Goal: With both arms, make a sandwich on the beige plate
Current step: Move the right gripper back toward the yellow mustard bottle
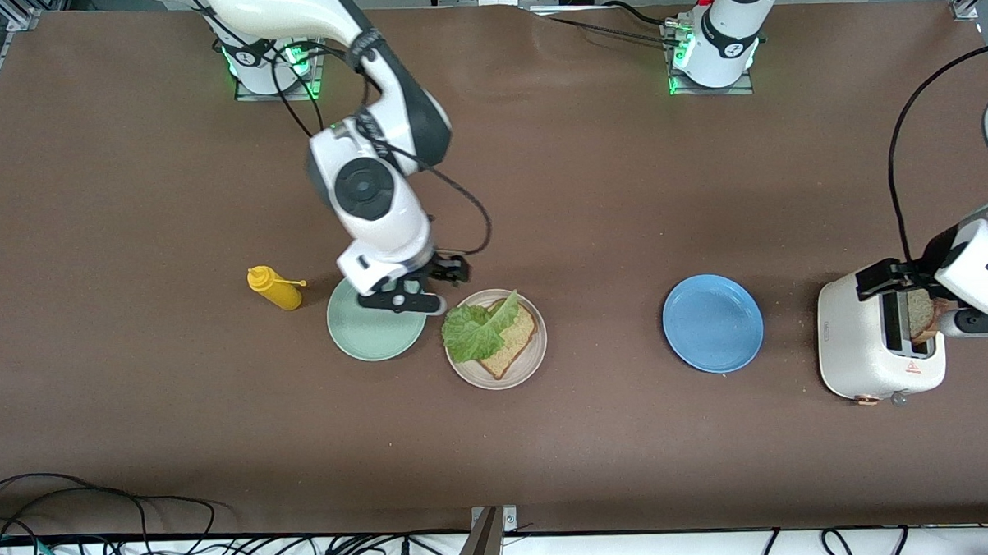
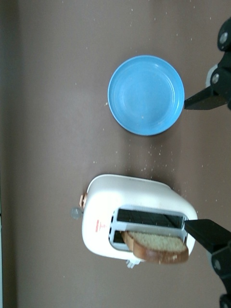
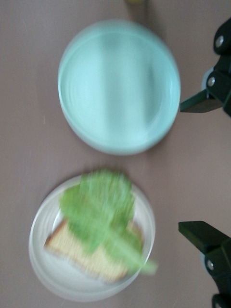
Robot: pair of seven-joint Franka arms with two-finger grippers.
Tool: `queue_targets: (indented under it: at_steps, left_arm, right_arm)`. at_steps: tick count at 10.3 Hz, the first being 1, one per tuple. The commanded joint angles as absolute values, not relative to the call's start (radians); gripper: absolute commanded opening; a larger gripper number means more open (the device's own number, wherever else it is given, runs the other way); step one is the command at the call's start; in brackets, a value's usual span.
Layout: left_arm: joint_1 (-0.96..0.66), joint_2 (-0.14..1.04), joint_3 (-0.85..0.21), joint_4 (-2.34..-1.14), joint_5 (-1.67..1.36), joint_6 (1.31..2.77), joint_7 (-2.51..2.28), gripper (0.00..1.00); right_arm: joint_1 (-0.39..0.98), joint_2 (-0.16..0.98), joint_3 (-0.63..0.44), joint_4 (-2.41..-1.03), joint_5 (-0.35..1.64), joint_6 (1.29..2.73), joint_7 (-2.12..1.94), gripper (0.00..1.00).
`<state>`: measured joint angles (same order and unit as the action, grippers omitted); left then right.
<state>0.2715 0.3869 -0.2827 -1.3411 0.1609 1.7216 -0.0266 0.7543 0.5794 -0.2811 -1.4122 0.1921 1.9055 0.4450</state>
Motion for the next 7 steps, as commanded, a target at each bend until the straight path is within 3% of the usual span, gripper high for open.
queue_targets:
  at_steps: [1, 4, 7]
  left_arm:
    - [0.352, 0.385, -0.288, -1.342, 0.152, 1.720, 0.063, 1.00]
    - [0.428, 0.442, -0.284, -1.342, 0.153, 1.735, 0.138, 1.00]
    - [0.462, 0.503, -0.256, -1.342, 0.155, 1.761, 0.225, 1.00]
  right_arm:
    - [0.756, 0.493, -0.409, -1.433, 0.204, 1.725, 0.154, 1.00]
    - [0.756, 0.430, -0.543, -1.457, 0.204, 1.550, -0.050, 1.00]
    - [0.756, 0.347, -0.682, -1.618, 0.207, 1.545, -0.313, 1.00]
